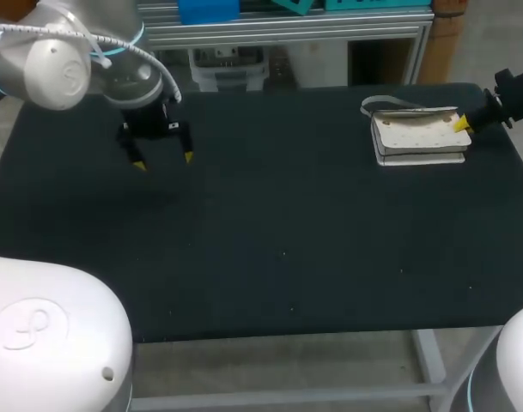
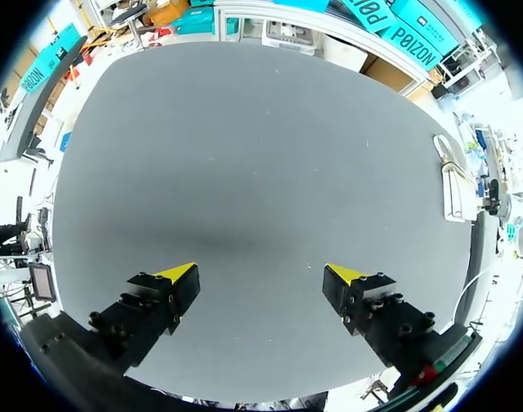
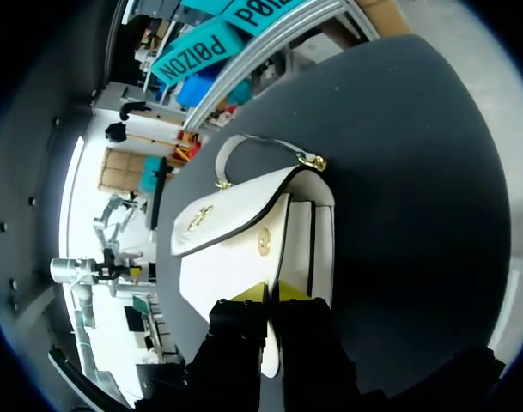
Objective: Pick up the bag, open it, inspect its contents, close it, and place it on the opposite side
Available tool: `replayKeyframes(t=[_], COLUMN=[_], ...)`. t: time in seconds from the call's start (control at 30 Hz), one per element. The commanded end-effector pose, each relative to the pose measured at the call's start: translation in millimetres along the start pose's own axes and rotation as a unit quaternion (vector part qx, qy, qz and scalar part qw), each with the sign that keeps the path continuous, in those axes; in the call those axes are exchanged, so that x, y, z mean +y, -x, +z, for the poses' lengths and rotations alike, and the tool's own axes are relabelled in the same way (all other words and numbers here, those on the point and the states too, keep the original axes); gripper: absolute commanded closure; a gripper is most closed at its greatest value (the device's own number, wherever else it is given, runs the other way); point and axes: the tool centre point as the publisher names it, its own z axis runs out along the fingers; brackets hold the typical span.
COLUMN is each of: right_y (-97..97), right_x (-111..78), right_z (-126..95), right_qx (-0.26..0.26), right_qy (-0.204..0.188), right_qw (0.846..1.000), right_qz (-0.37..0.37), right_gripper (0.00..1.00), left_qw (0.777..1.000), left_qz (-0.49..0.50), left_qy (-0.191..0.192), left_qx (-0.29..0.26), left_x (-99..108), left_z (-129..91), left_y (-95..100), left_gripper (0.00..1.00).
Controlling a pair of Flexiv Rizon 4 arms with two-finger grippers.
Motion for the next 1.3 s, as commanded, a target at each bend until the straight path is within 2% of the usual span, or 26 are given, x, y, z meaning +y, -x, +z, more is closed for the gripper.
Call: replayKeyframes(t=[0.03,0.2,0.57,0.93,1.1,1.3], right_y=[-3.9,-20.0,-66.8,-108.0,-125.3,-136.2], right_x=[-2.9,-18.9,-49.3,-80.2,-96.8,-112.0], right_z=[13,31,67,108,126,141], right_qx=[0.004,0.002,0.000,-0.005,-0.013,-0.022], right_qy=[-0.049,-0.037,0.016,0.059,0.067,0.082], right_qw=[0.999,0.999,0.999,0.998,0.998,0.995], right_qz=[-0.001,-0.005,-0.035,0.007,0.018,0.046], right_gripper=[1.00,1.00,1.00,1.00,1.00,1.00], left_qw=[1.000,1.000,1.000,0.999,0.998,0.997], left_qz=[0.001,0.004,0.017,0.024,0.030,0.037], left_qy=[0.002,0.004,0.009,0.008,0.011,0.014], left_qx=[0.004,0.007,0.020,0.047,0.062,0.072], left_x=[-1,-1,0,1,1,1], left_z=[2,3,8,10,11,15], left_y=[-0.5,-1.3,-1.8,-3.0,-5.4,-8.3], left_gripper=[0.00,0.00,0.00,0.00,0.00,0.00])
